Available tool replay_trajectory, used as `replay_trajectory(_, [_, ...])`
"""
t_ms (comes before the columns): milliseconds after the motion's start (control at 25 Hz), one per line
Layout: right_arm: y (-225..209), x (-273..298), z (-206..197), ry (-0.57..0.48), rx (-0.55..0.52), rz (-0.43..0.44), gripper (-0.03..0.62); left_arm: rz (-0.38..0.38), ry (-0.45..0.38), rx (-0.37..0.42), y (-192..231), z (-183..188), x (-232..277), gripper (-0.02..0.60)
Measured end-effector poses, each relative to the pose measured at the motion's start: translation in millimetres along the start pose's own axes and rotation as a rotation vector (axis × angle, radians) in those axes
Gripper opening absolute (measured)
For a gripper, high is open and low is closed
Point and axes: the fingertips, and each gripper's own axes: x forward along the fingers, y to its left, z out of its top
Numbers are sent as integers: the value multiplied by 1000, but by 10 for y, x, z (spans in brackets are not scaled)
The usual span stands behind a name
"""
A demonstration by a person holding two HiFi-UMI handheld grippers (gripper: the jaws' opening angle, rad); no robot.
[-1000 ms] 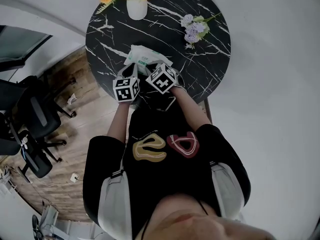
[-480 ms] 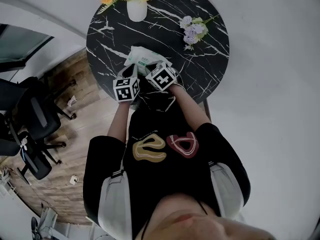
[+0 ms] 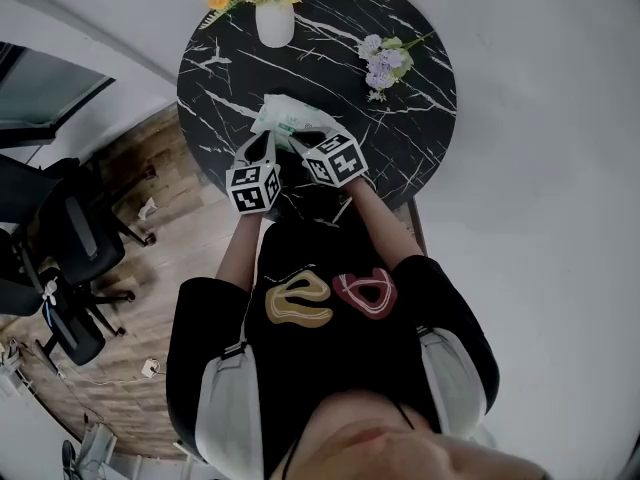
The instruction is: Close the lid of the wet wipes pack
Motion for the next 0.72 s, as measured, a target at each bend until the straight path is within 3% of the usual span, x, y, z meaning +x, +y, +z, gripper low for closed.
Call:
replay_trajectory(160, [91, -240, 42, -104, 9, -39, 34, -60, -50, 37, -166, 121, -133, 20])
replay_trajectory(360, [87, -713, 130, -304, 2, -170, 34, -109, -126, 82, -379, 309, -365, 20])
replay_trajectory(560, [234, -1084, 179, -421, -42, -251, 34, -147, -235, 112, -533, 479, -698, 20])
replay_trajectory(720, [325, -1356, 237, -510, -75, -308, 34, -166, -309, 204, -698, 594, -963, 19])
